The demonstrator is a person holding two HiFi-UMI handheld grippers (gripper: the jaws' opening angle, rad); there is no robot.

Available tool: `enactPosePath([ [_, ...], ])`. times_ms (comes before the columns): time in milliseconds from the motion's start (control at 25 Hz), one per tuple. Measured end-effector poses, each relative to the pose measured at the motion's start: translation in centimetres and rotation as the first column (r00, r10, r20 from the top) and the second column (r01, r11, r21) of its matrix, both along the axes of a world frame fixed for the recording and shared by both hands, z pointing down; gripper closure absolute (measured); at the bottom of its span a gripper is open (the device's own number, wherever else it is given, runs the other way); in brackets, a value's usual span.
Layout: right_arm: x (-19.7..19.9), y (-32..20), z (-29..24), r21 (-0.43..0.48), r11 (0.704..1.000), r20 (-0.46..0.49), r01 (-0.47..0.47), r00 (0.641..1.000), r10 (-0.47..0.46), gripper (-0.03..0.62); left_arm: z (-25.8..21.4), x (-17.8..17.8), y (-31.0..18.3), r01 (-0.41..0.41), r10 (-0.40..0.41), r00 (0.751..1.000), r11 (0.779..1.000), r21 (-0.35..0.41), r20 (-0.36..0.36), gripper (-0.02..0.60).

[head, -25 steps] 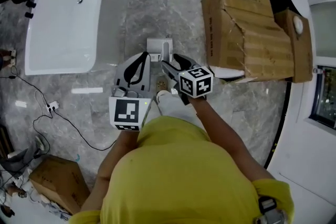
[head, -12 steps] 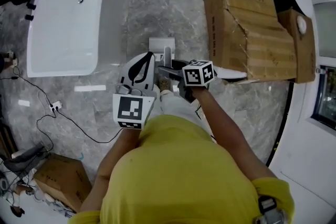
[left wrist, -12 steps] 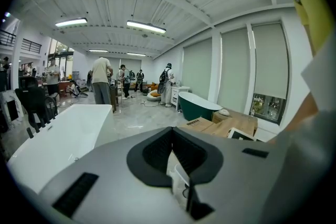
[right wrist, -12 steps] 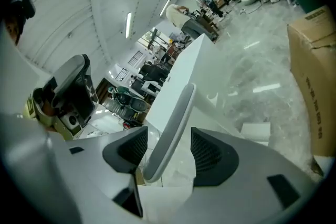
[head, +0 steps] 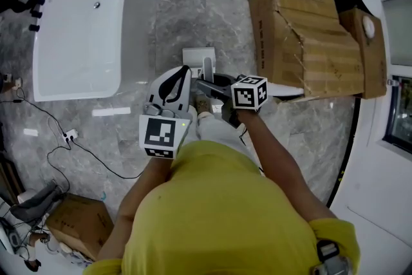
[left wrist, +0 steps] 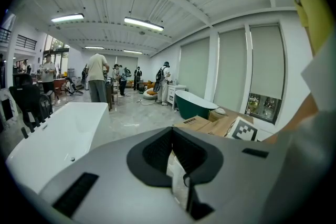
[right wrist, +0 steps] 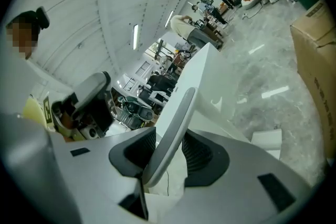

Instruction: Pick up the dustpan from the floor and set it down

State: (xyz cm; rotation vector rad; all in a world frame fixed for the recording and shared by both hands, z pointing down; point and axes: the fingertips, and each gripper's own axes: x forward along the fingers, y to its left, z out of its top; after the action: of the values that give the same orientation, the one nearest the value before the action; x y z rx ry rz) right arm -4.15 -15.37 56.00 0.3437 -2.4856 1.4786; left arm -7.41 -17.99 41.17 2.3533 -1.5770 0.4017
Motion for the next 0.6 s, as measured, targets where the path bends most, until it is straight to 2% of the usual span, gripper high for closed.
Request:
enactPosePath([
  [240, 0.3, -0.6, -5.4, 0.016, 1.0, 0.038, -0.02, 0.999, 0.02, 0.419, -0.1, 0.0, 0.0, -0.013, 0.013, 1.0, 1.0, 0.007, -0.005, 0.578],
  [600, 1.0, 0.8, -11.2, 0.102, 0.995, 0.04, -0.018, 0.999, 0.014, 0.41, -0.5, 0.3, 0.1, -0.04, 0.04, 0.999, 0.999, 0.015, -0.007, 0.578],
])
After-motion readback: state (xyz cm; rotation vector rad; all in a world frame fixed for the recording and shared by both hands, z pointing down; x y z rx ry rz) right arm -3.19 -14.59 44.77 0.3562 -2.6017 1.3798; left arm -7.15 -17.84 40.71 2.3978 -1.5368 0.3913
